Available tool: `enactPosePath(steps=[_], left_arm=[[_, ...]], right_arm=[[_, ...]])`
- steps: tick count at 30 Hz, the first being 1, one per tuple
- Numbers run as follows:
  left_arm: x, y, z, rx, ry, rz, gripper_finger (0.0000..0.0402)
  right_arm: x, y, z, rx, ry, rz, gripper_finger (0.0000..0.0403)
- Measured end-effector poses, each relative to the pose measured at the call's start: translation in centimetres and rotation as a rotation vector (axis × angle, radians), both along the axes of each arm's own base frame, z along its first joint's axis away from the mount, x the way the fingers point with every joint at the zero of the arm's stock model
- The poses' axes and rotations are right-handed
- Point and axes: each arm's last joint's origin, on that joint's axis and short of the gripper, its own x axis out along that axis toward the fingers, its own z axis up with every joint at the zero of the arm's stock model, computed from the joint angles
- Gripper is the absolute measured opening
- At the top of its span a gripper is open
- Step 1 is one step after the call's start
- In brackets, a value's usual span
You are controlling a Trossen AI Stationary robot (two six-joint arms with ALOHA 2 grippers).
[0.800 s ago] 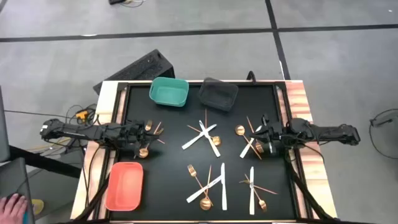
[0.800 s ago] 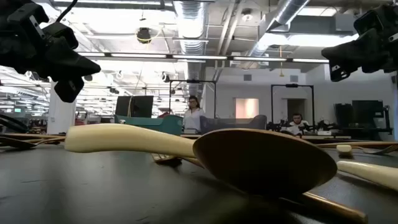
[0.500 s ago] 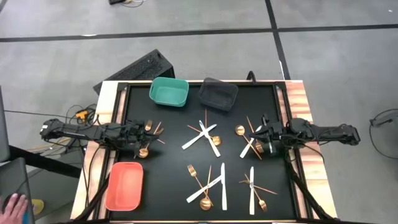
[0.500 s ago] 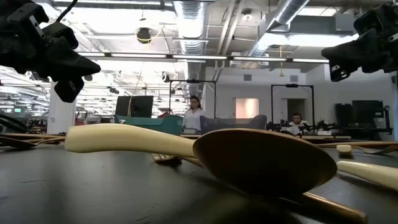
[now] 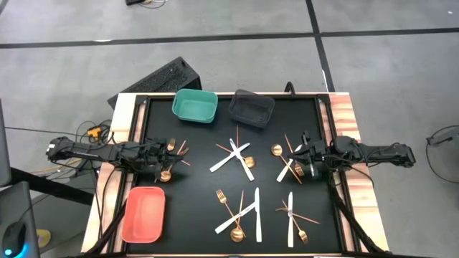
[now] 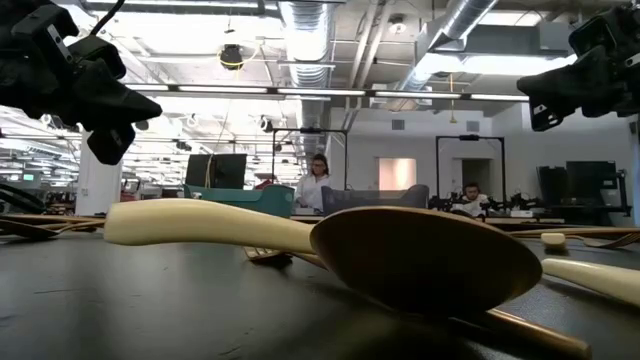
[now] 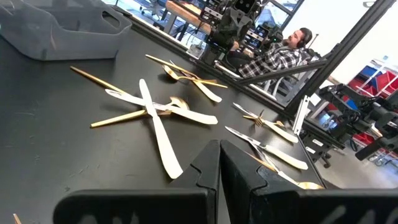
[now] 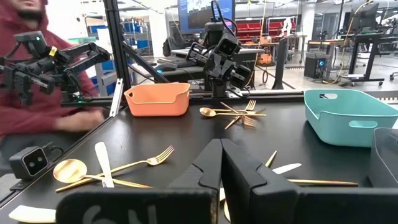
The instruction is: Sort silverware by color (type)
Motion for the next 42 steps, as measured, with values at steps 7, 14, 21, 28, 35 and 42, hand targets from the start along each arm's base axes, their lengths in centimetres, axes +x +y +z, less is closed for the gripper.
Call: enactPosePath(steps=[7, 14, 21, 28, 35, 42], left_arm=[[0.00, 0.00, 0.00, 0.000, 0.000, 0.000, 0.0000], [0.00, 0.00, 0.01, 0.000, -0.001, 0.000, 0.0000], [0.00, 0.00, 0.00, 0.000, 0.000, 0.000, 0.0000], [0.00, 0.00, 0.00, 0.000, 0.000, 0.000, 0.0000], [0.00, 0.00, 0.00, 0.000, 0.000, 0.000, 0.0000], [0.03, 0.22, 0.36, -0.071, -0.044, 0.089, 0.0000]], right_arm=[[0.00, 0.00, 0.00, 0.000, 0.000, 0.000, 0.0036], [0.00, 0.00, -0.01, 0.000, 0.000, 0.000, 0.0036], [0.00, 0.00, -0.01, 0.000, 0.000, 0.000, 0.0036], [0.00, 0.00, -0.01, 0.000, 0.001, 0.000, 0.0036], [0.00, 0.00, -0.01, 0.000, 0.000, 0.000, 0.0036], [0.00, 0.00, -0.01, 0.000, 0.000, 0.000, 0.0036]])
